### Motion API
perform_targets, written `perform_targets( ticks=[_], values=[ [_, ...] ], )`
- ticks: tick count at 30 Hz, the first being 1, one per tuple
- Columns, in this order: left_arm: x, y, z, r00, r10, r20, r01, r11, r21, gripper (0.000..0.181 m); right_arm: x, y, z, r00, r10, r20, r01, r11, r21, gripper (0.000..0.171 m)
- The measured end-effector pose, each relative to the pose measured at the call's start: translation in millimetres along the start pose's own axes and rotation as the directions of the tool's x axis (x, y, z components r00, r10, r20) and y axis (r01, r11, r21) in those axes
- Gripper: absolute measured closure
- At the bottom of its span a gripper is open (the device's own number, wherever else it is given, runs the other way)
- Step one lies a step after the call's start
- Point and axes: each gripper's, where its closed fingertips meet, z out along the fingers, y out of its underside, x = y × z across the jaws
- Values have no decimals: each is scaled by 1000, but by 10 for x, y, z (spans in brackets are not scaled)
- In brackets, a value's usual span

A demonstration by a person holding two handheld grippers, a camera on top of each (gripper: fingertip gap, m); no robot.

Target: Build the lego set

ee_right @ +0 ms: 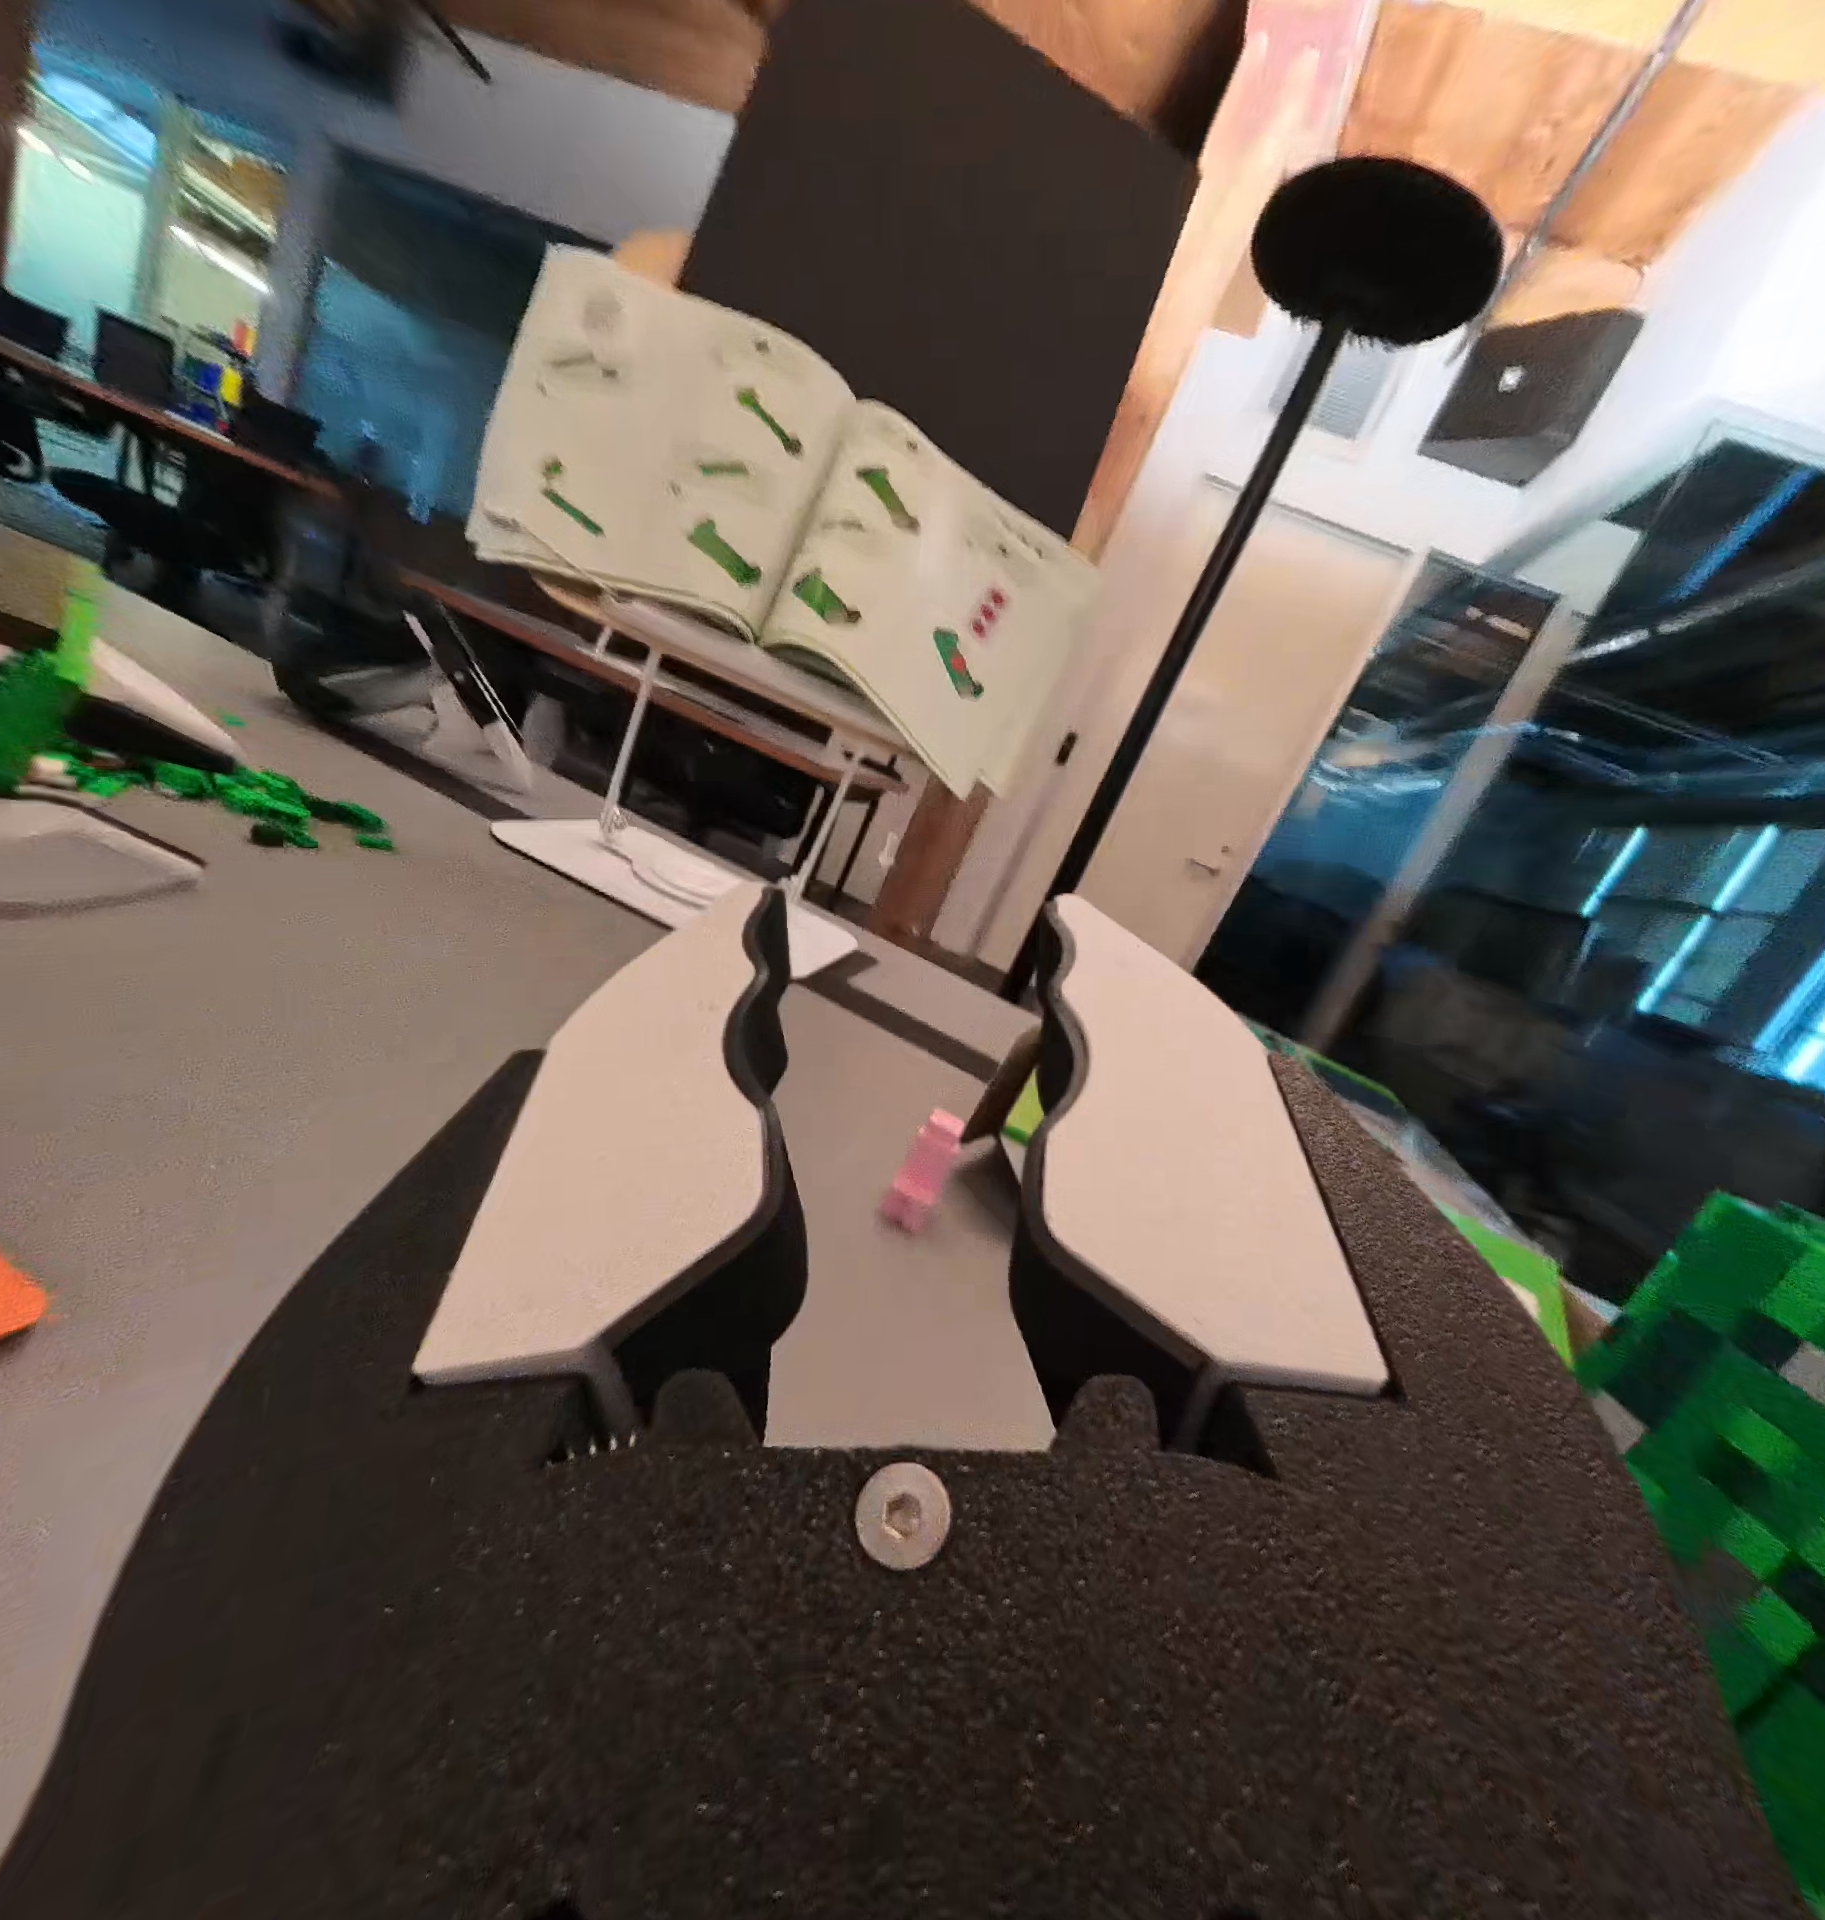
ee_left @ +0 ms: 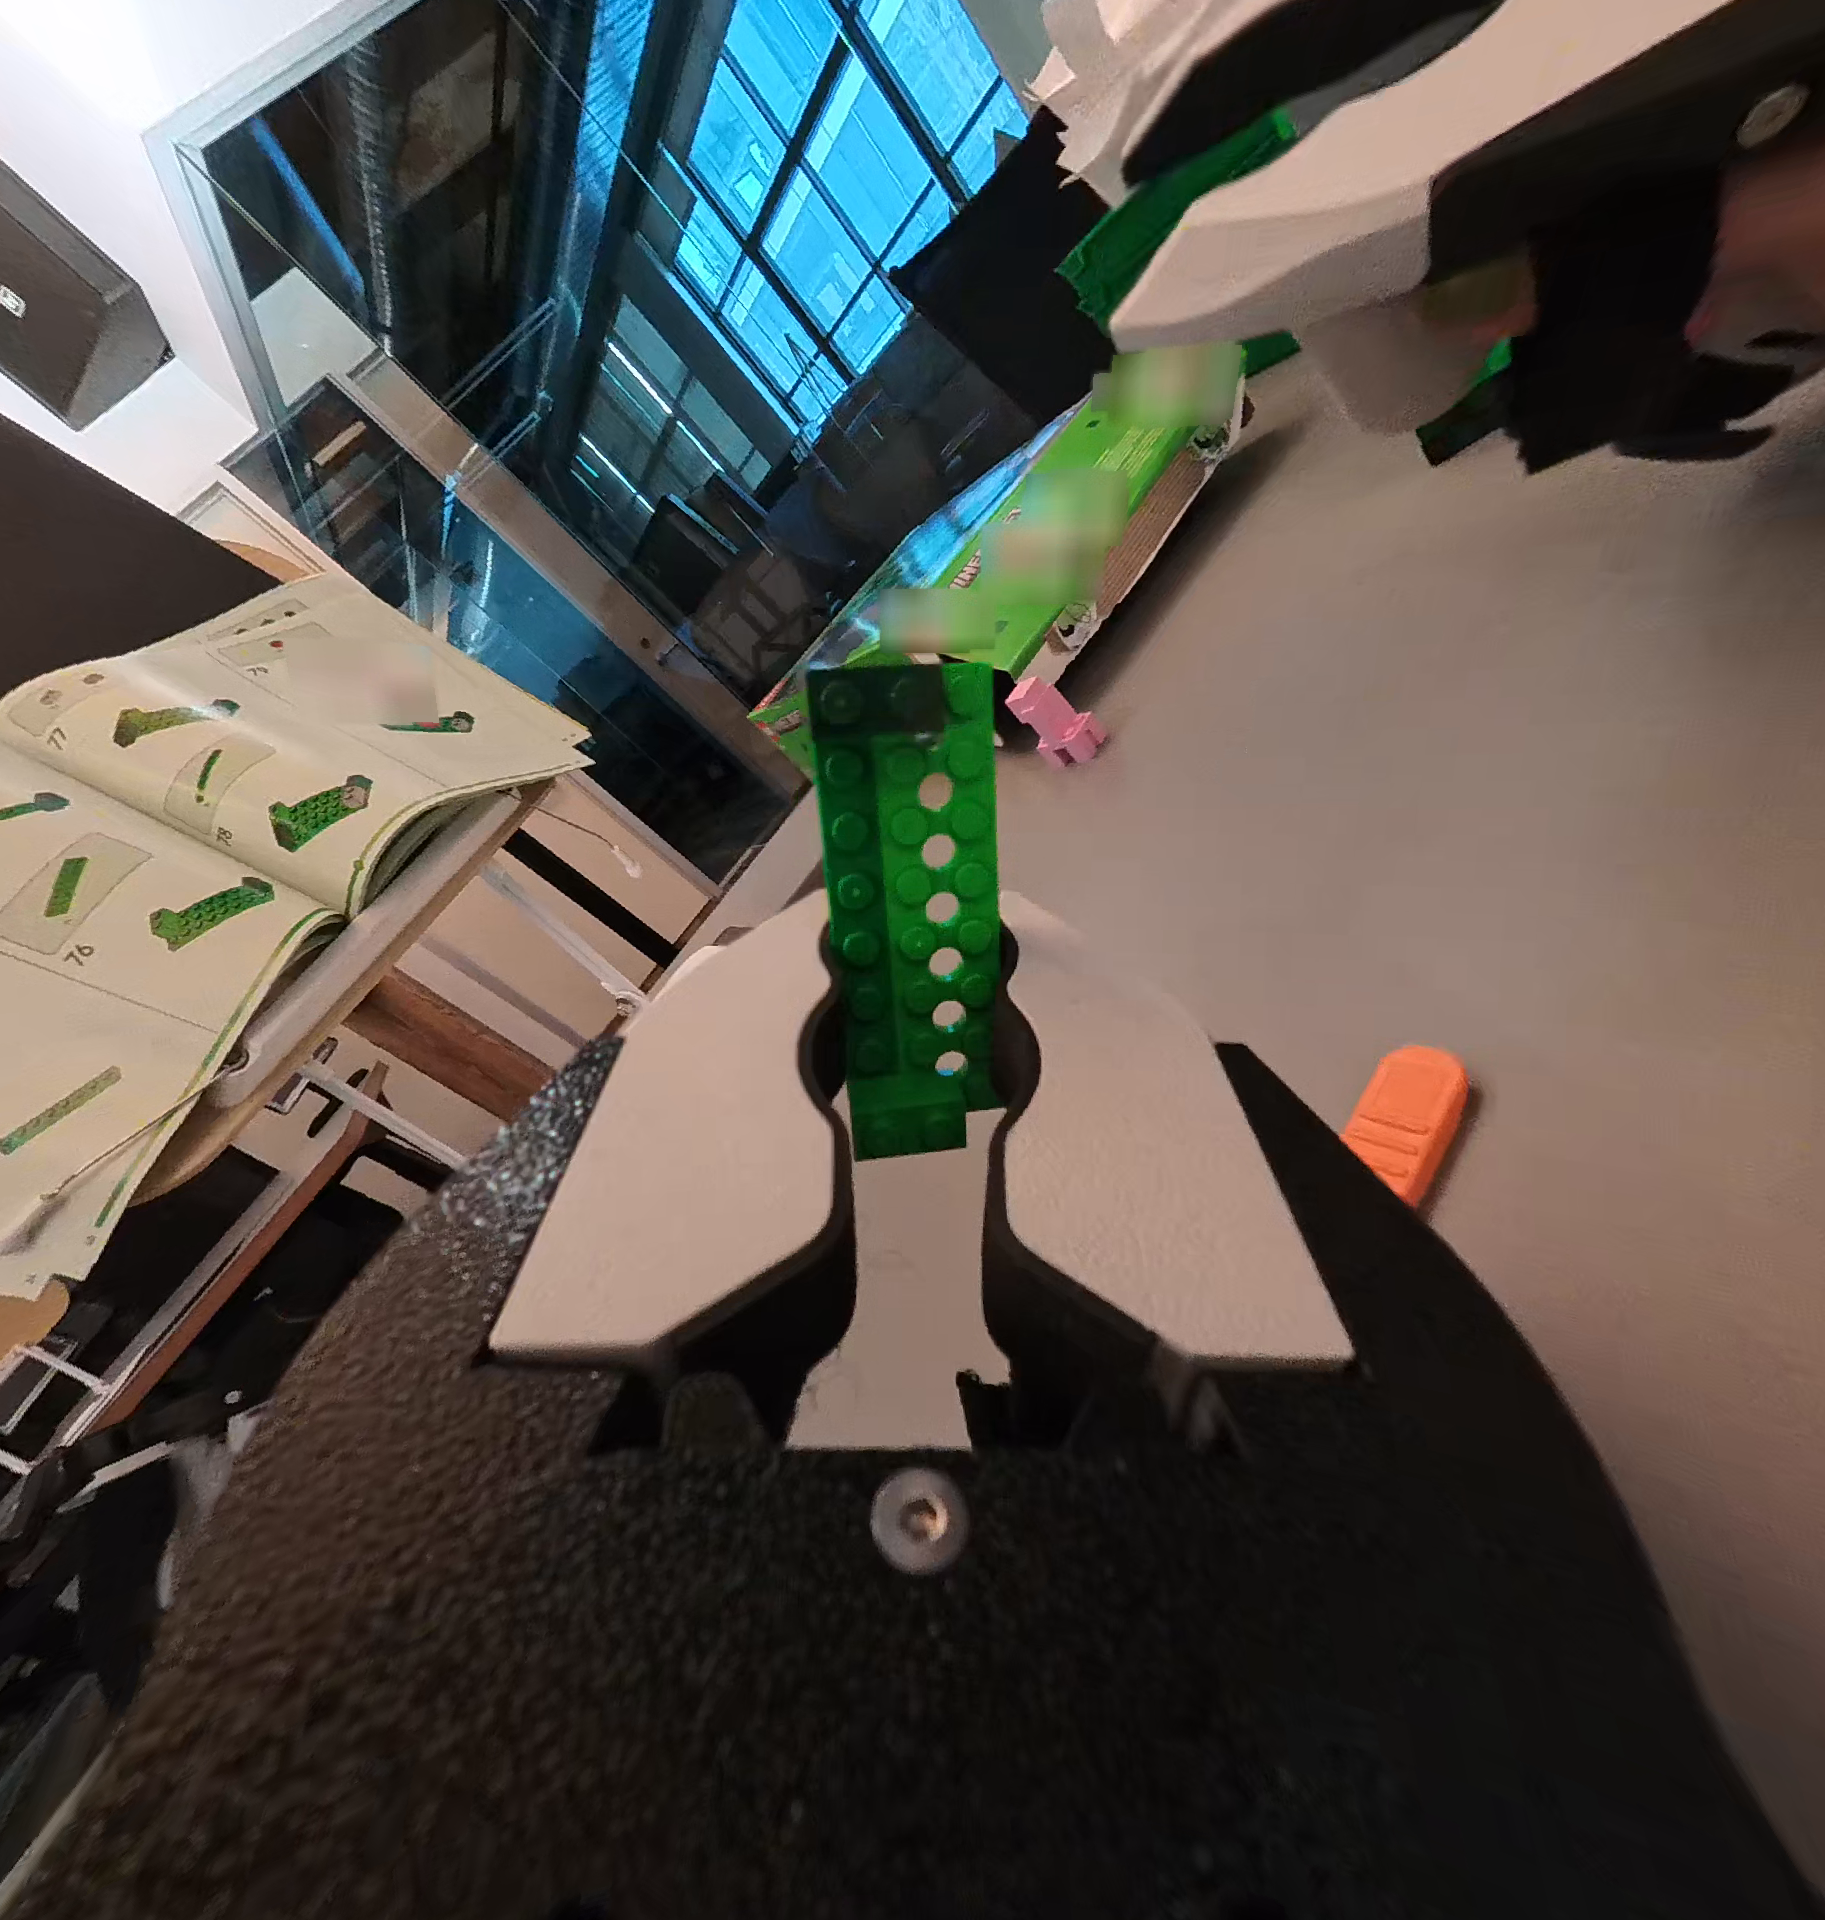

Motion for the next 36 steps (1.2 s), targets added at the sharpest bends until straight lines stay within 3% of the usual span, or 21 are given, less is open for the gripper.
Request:
perform_targets(
  ticks=[1,12,19,26,30,36],
  values=[
    [11,1,-1,1000,-4,-9,4,1000,-1,159,0,25,11,1000,23,0,-23,1000,-12,126],
    [-29,32,-7,1000,2,-2,-2,1000,-3,159,-73,100,81,999,-28,17,29,998,-48,131],
    [-92,86,5,998,-60,6,60,998,10,156,-421,178,206,945,-125,303,126,992,14,133],
    [-152,132,-1,996,-88,24,88,996,-1,159,-646,80,113,835,-65,547,-3,992,124,133],
    [-151,183,38,994,-103,22,103,994,-22,159,-693,-50,-26,795,-62,603,-58,983,177,134],
    [-192,251,47,994,-99,48,102,994,-48,159,-691,-114,-177,781,-138,609,-15,971,238,136]
  ],
)
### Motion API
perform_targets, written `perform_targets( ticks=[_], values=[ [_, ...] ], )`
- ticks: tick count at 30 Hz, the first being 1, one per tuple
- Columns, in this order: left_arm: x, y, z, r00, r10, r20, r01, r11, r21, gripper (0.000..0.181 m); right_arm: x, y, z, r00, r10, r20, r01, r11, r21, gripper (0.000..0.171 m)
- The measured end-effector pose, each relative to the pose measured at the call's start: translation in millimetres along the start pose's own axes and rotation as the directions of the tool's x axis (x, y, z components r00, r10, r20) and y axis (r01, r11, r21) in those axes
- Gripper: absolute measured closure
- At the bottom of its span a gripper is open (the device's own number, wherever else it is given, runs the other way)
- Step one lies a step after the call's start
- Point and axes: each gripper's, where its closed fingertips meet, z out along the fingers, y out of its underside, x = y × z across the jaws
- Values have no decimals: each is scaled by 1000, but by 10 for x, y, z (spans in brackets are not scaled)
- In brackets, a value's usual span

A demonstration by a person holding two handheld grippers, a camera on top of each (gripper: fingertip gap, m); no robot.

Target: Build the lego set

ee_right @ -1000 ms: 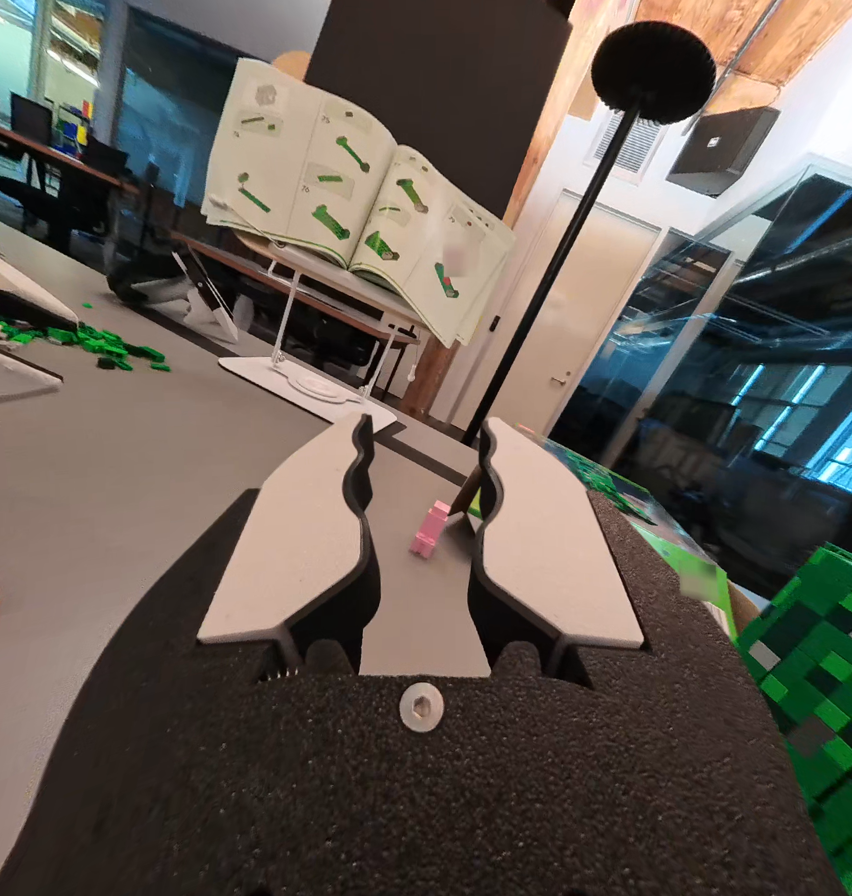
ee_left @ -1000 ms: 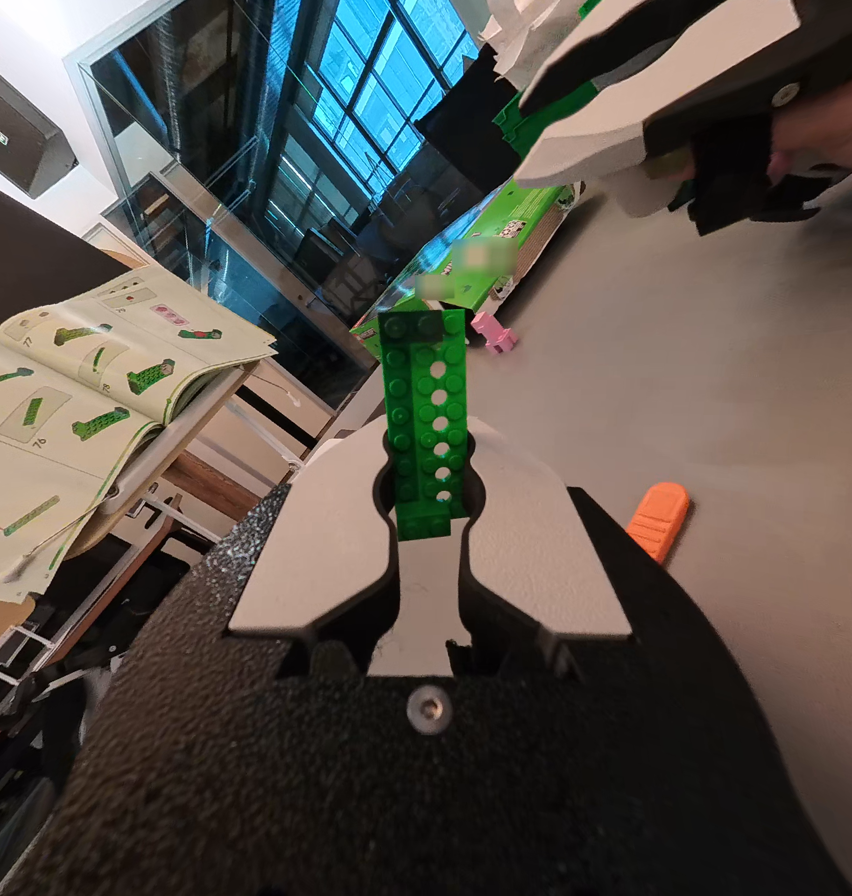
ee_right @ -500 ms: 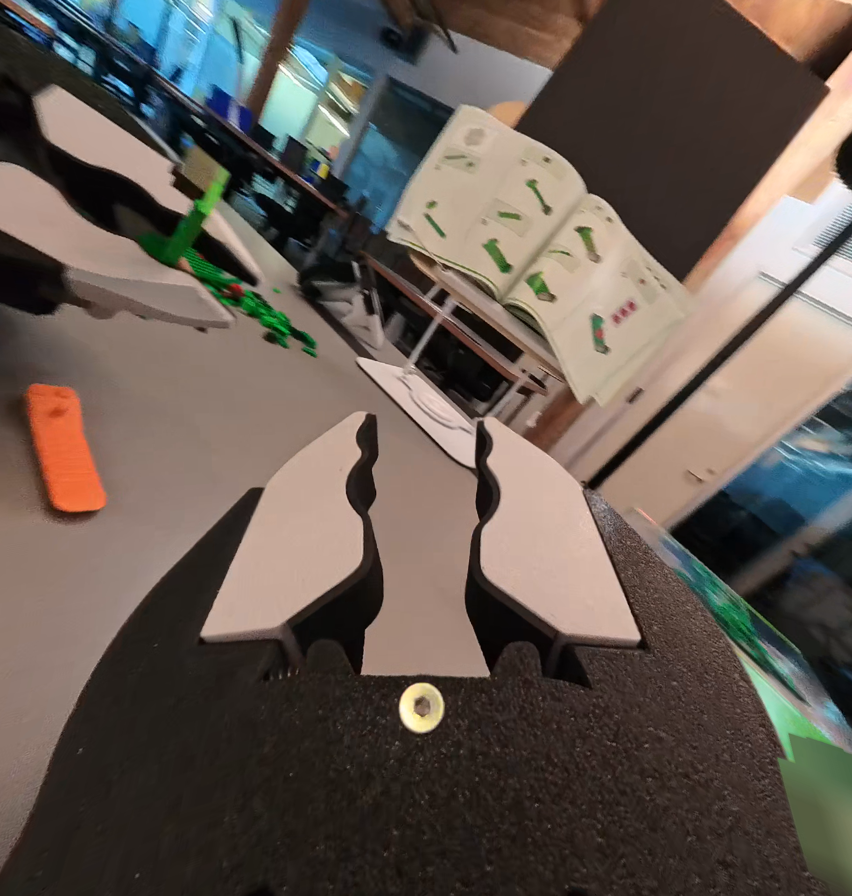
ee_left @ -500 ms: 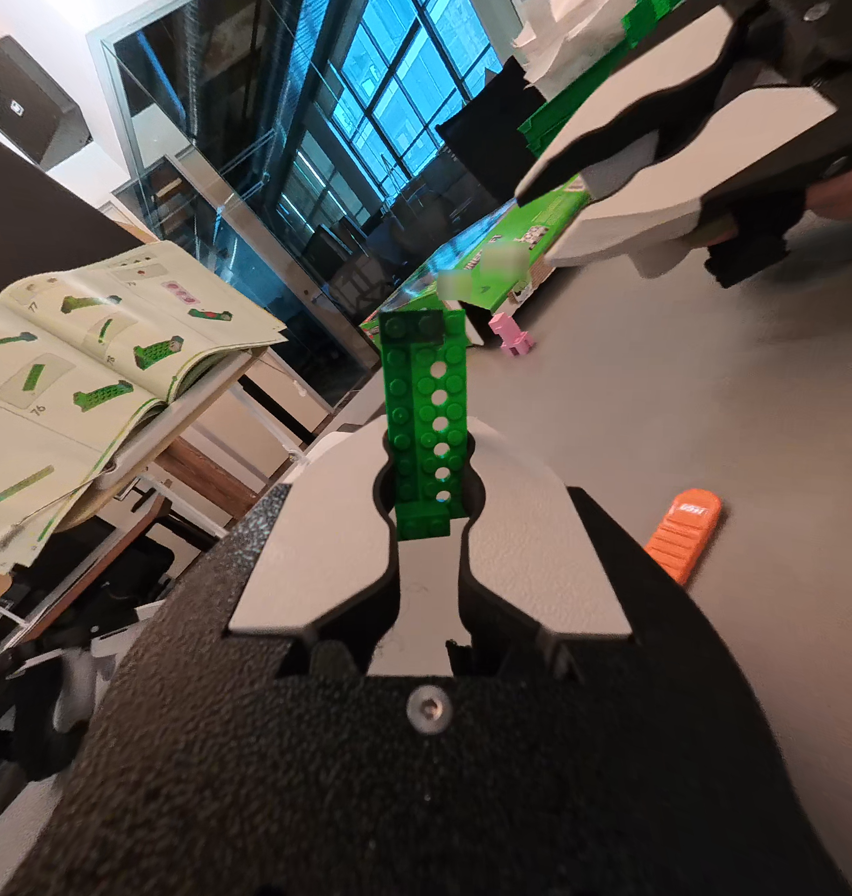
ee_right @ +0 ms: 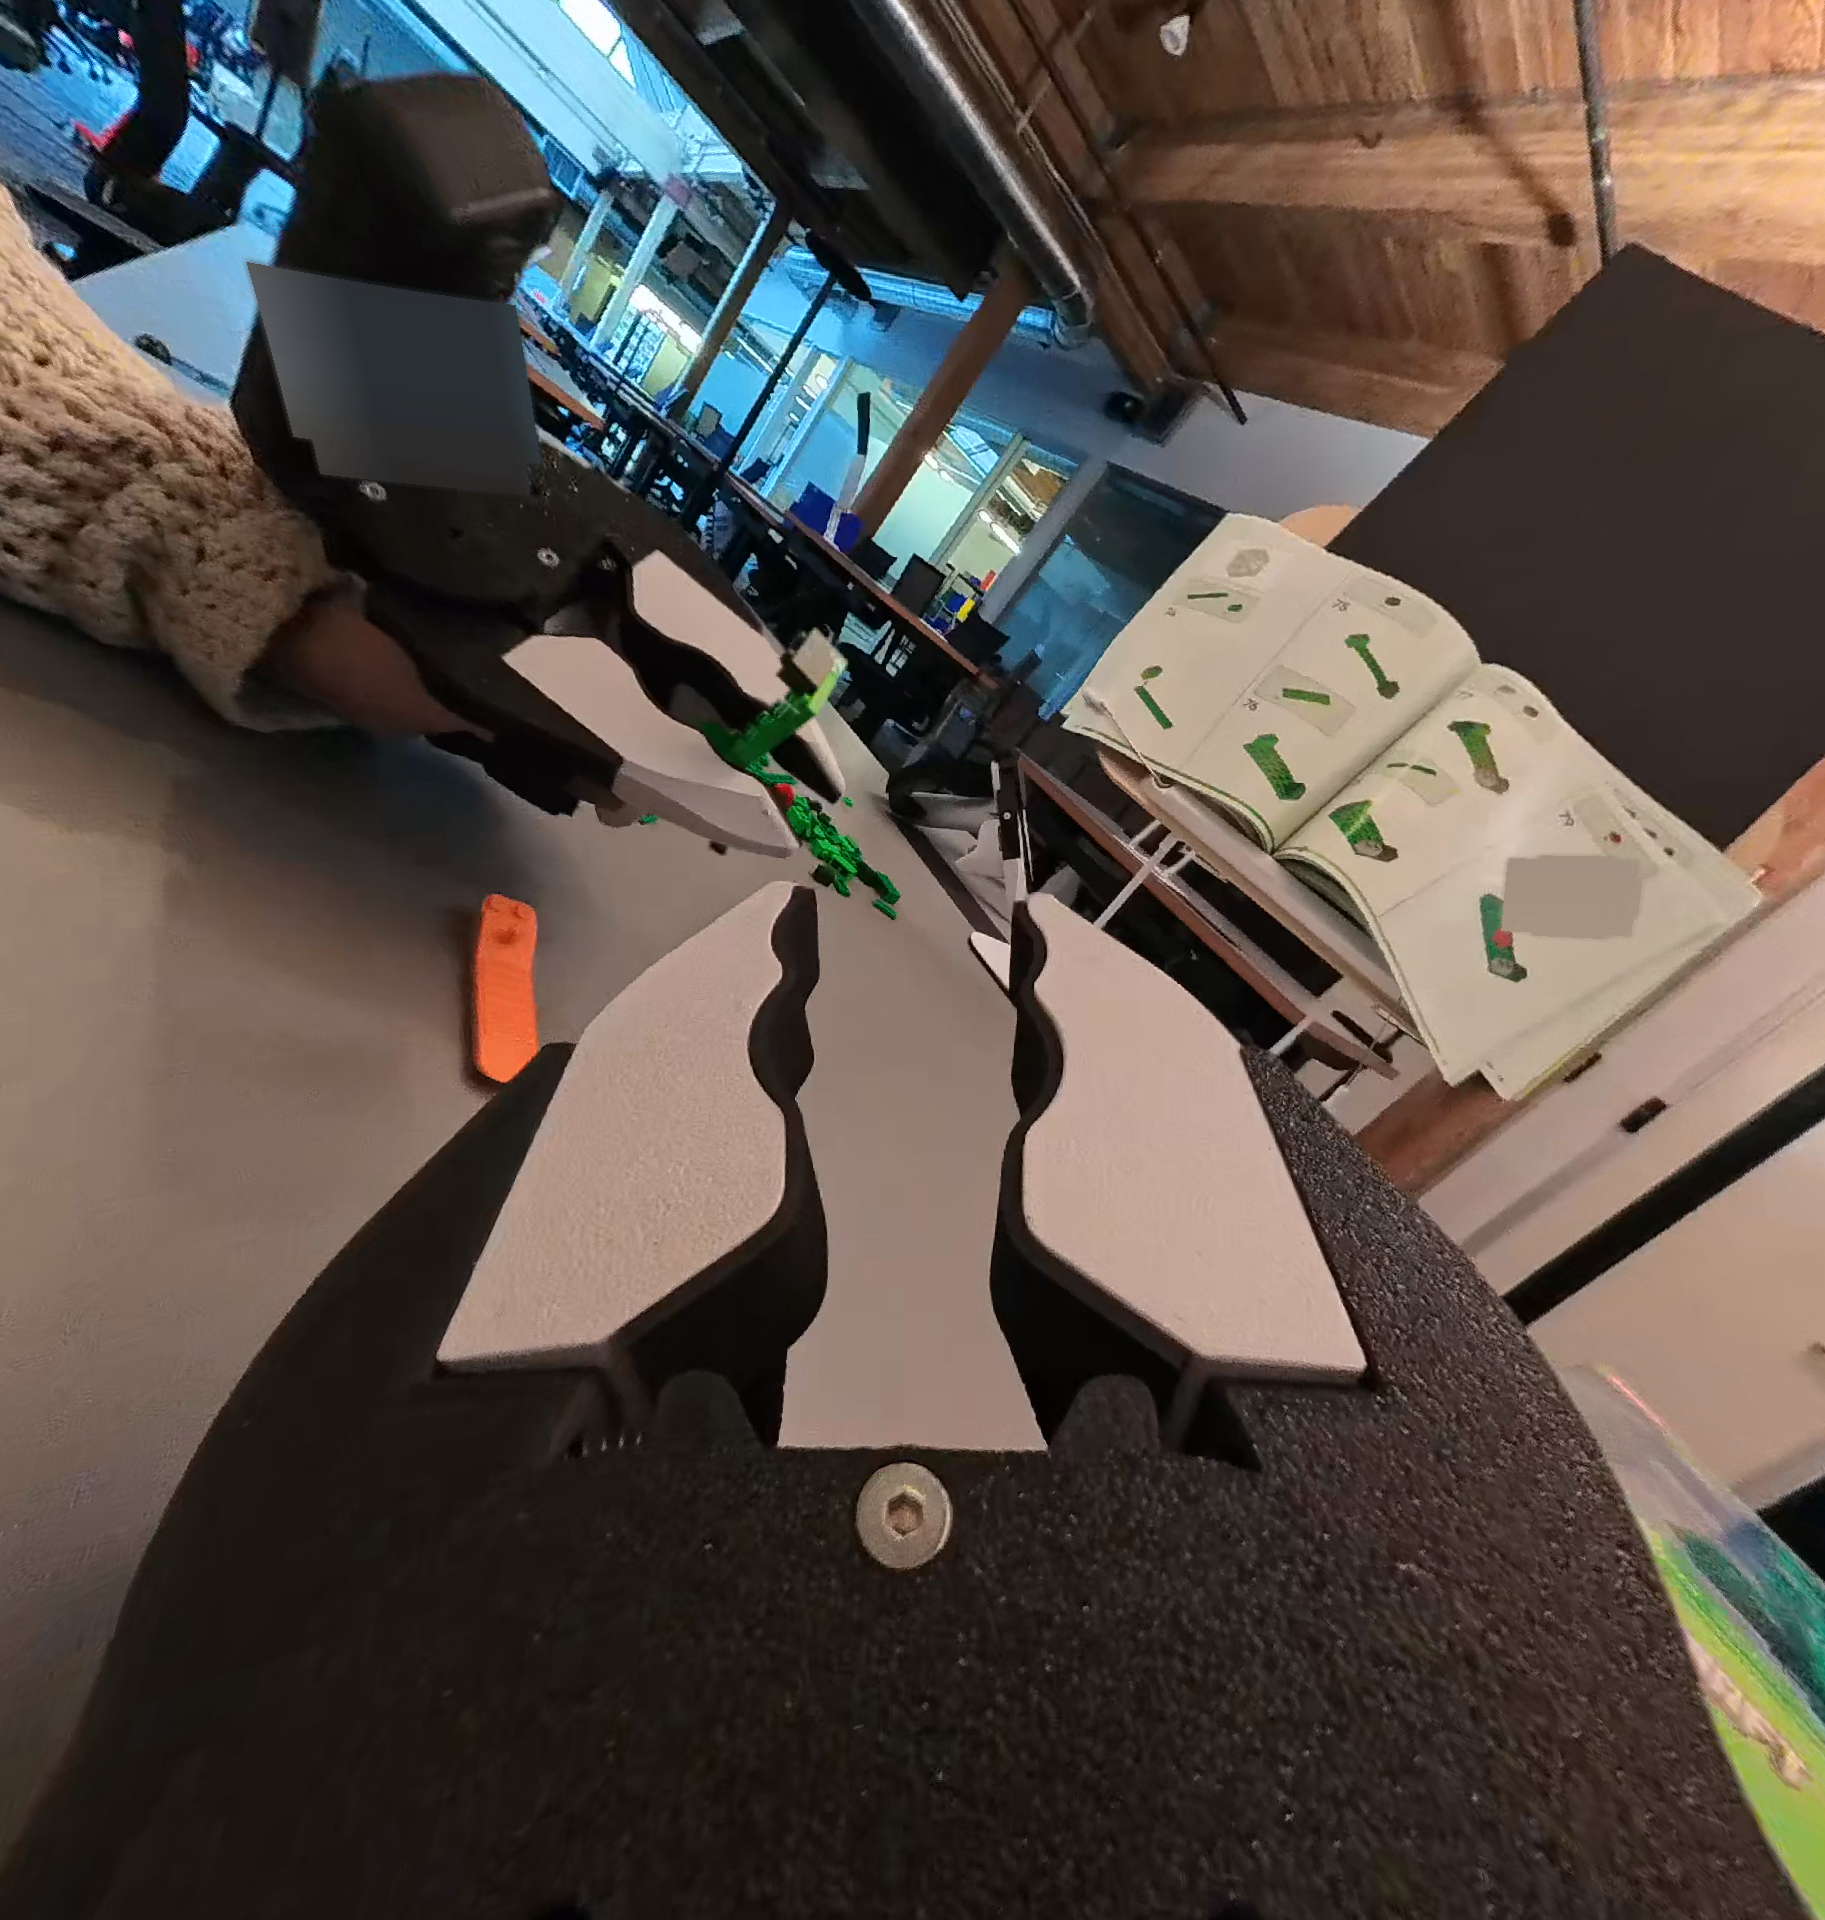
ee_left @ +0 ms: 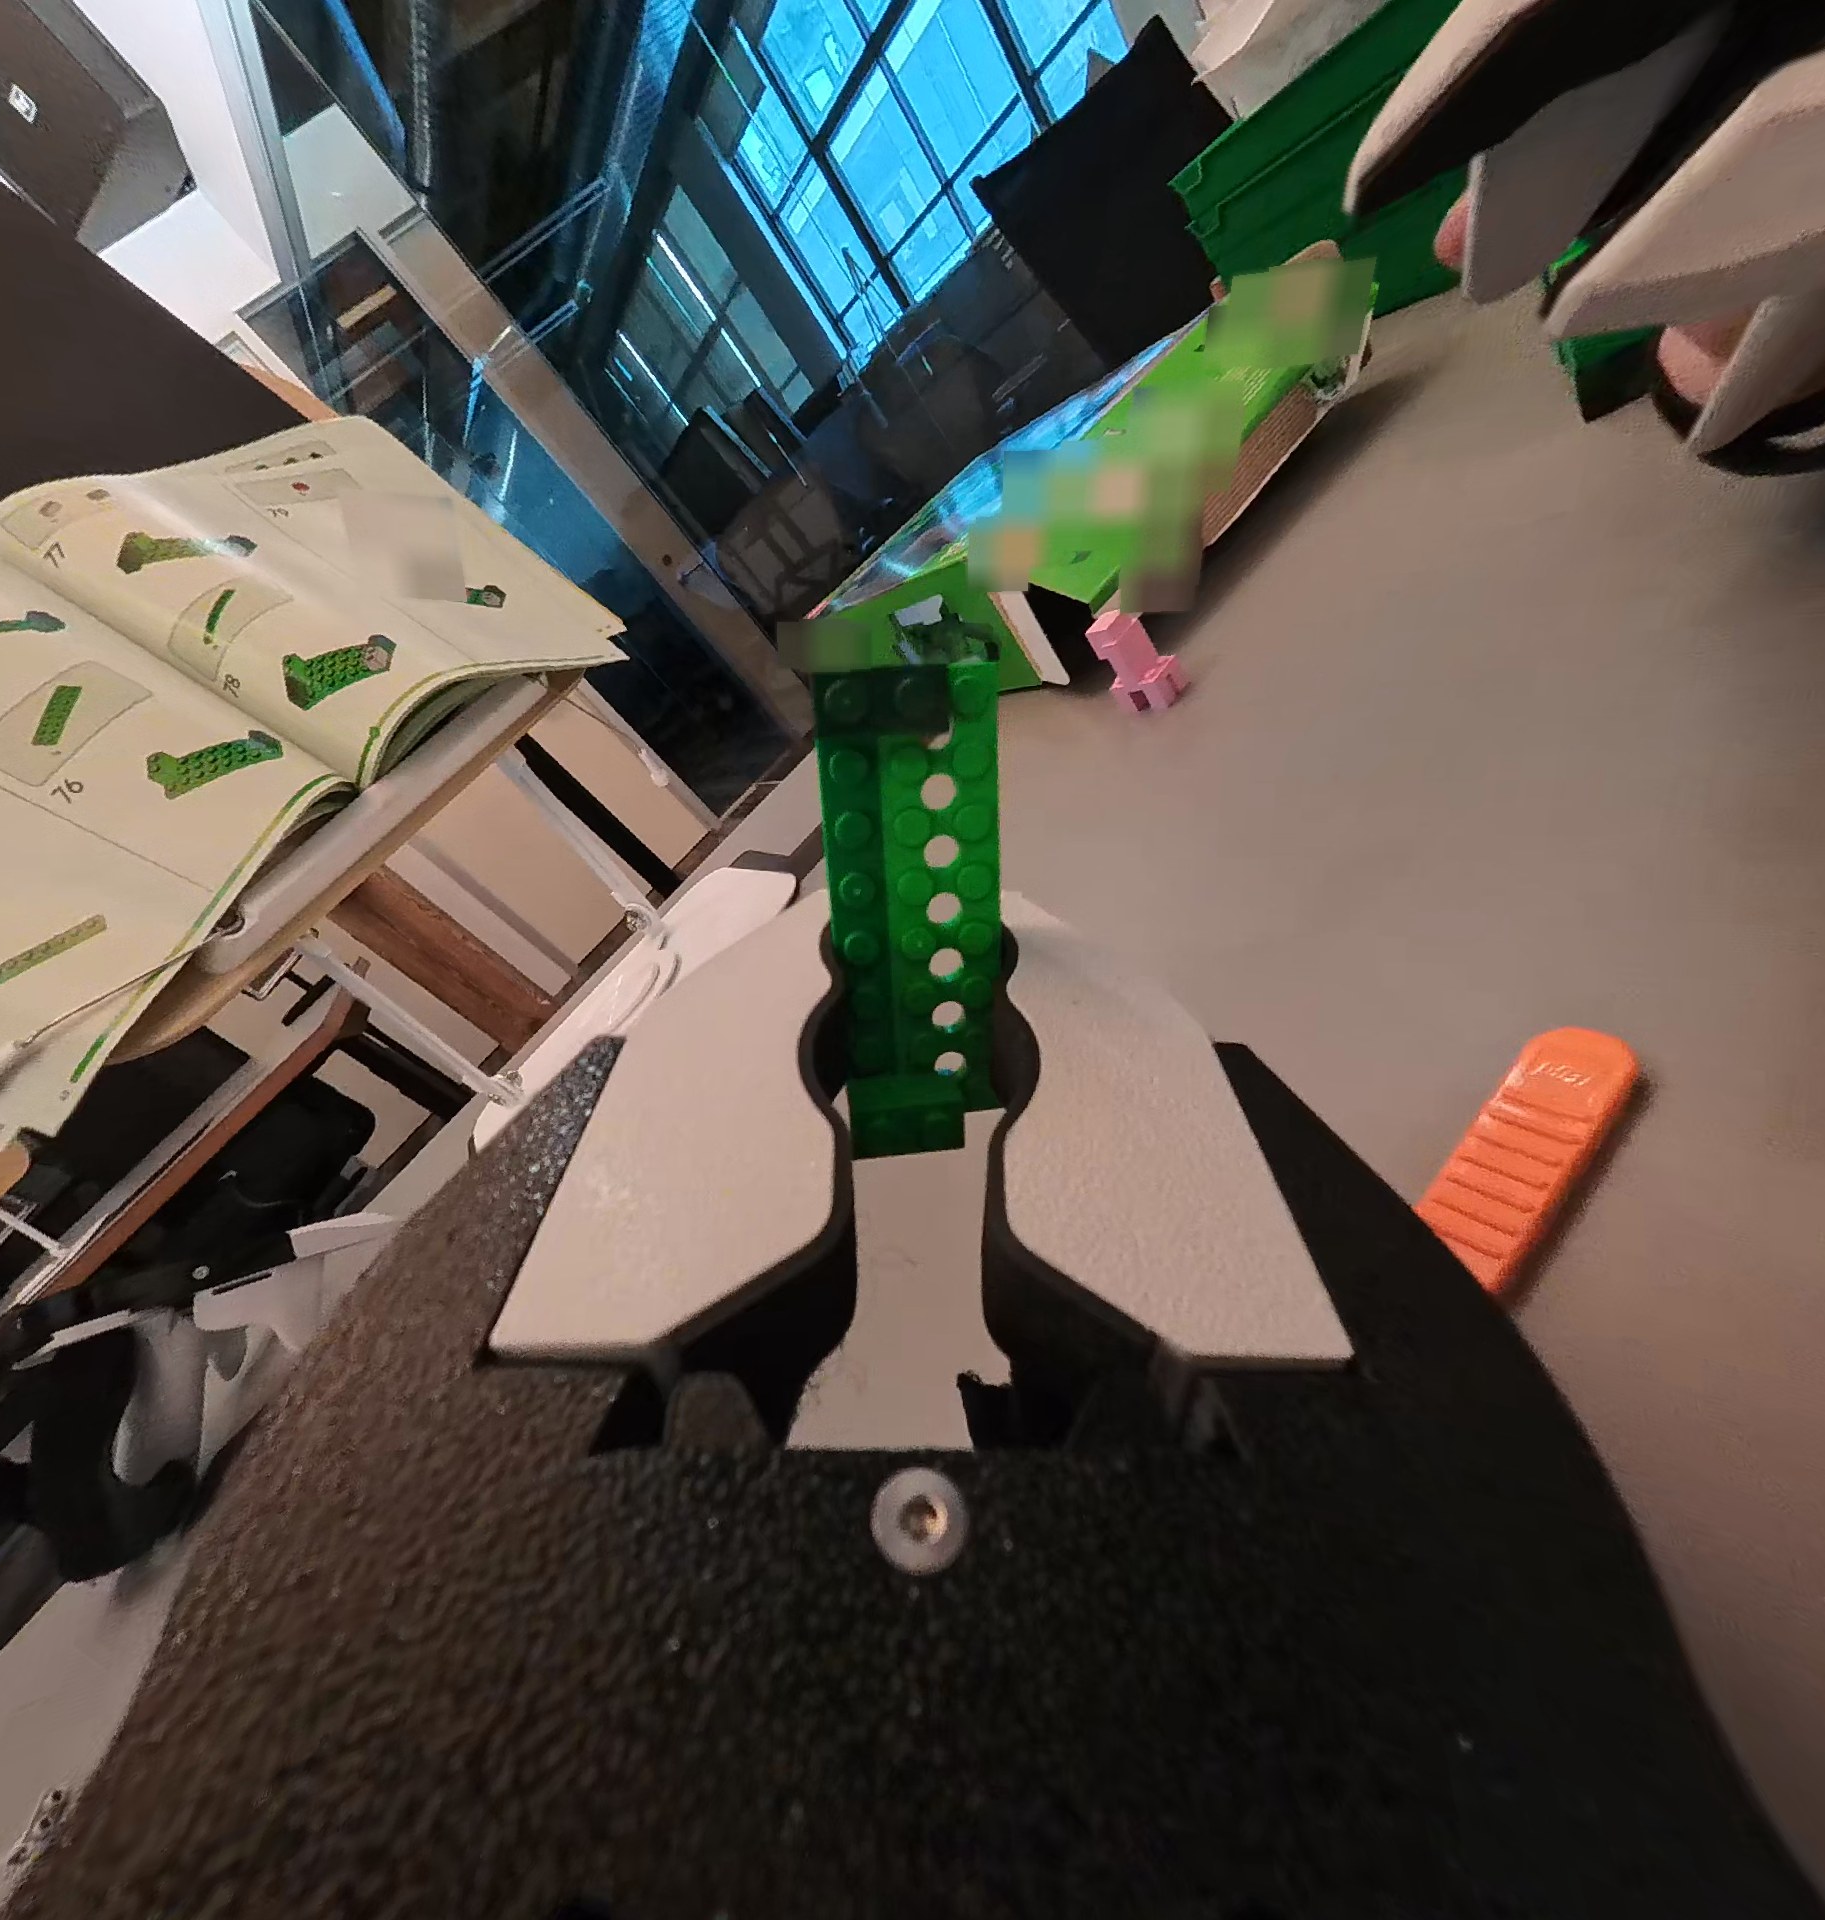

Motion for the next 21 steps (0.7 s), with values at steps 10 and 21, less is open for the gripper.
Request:
perform_targets(
  ticks=[10,21],
  values=[
    [-82,90,-31,997,-79,11,79,996,-38,159,142,21,-54,988,149,-46,-148,989,20,136],
    [-143,204,-64,999,-38,35,41,995,-95,159,313,133,-36,973,185,-140,-186,982,1,139]
  ],
)
